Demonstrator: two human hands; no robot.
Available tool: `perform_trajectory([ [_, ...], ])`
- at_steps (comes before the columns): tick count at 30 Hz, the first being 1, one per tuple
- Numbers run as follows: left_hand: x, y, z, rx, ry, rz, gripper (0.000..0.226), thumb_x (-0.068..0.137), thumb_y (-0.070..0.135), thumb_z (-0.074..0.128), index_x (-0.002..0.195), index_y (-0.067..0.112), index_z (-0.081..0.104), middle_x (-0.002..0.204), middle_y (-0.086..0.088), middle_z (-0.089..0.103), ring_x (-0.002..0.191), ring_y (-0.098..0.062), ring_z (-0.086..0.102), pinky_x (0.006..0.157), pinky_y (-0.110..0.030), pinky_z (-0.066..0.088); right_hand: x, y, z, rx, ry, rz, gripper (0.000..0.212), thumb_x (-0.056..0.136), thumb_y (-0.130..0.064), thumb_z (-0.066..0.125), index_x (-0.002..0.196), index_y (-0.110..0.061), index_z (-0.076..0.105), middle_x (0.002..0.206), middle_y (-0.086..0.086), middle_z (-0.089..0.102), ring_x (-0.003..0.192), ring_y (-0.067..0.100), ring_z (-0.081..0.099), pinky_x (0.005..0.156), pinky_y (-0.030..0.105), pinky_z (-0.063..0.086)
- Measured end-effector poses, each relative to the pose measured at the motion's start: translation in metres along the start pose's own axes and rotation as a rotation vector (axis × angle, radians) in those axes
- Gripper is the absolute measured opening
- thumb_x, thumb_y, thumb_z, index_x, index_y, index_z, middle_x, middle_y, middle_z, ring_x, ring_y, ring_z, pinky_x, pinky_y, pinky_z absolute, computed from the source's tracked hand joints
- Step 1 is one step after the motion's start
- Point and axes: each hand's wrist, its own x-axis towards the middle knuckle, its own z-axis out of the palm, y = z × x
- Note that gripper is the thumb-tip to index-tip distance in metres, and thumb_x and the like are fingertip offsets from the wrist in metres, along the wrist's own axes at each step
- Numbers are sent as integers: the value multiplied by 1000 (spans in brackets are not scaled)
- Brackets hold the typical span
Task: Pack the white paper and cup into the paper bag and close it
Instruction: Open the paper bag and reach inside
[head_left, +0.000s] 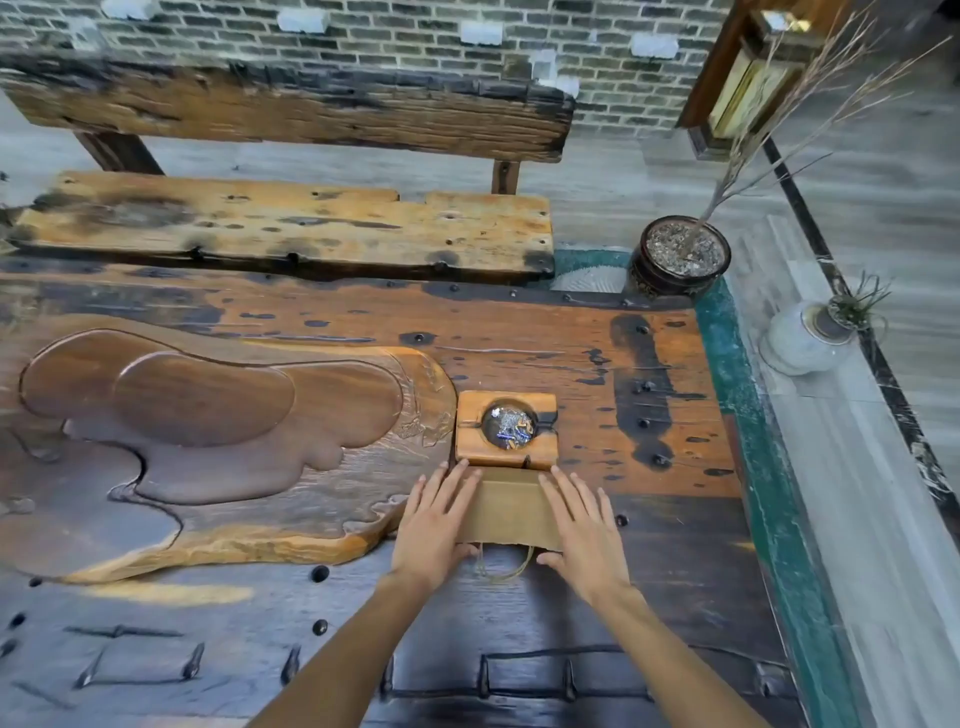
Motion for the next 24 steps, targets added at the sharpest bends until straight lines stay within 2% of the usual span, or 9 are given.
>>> perform_trajectory([
  [3,2,-4,4,10,-65,-30,112,71,37,81,156,26,9,165,2,18,152,-25,17,124,-45,17,2,2,1,19,-7,3,119,51,-42,93,152,-18,35,158,2,37,142,25,42,113,51,39],
  [6,1,-8,11,-9,-72,-35,116,69,35,83,156,28,8,164,4,18,151,-23,19,123,-44,19,1,5,1,38,-22,-16,116,57,-41,90,154,-19,29,160,0,31,145,24,36,114,48,39],
  [9,1,-9,9,-43,-51,-23,114,71,39,80,156,30,5,166,7,12,153,-21,14,124,-43,17,0,12,1,128,-51,-60,112,69,-43,83,157,-20,17,165,-4,17,151,20,20,120,45,29],
  [11,3,-8,6,-96,-82,-28,116,69,44,81,156,30,6,166,8,8,153,-22,12,123,-43,18,-1,20,1,194,-86,-87,111,74,-47,78,158,-20,10,166,-7,6,153,16,8,124,37,19],
  [14,3,-13,4,-239,-148,-23,129,57,51,86,157,30,6,166,9,2,153,-21,9,123,-45,20,-2,28,-11,298,-137,-127,107,78,-50,74,158,-21,10,166,-11,6,153,9,2,125,29,14],
  [17,0,-17,-1,-402,-185,-75,138,52,45,92,157,27,5,166,9,4,152,-15,11,123,-42,21,-6,29,-32,385,-196,-120,98,79,-55,69,156,-26,16,163,-12,17,152,7,10,123,34,23],
  [20,-6,-17,-10,-608,-182,-161,142,47,41,95,156,27,6,164,6,16,149,-15,20,122,-40,23,-10,28,-45,493,-240,-33,85,80,-64,62,151,-38,24,154,-13,37,141,11,37,113,35,37],
  [22,-9,-17,-15,-705,-180,-167,141,47,44,95,156,25,8,163,6,18,149,-14,20,123,-38,22,-11,25,-52,559,-225,5,62,88,-60,56,144,-39,38,144,-15,49,128,9,49,102,29,43],
  [24,-15,-16,-17,-776,-162,-181,140,45,59,90,156,24,12,162,4,22,149,-14,23,123,-37,24,-13,21,-58,571,-180,18,41,97,-49,50,134,-32,54,135,-18,57,112,-2,56,88,15,41],
])
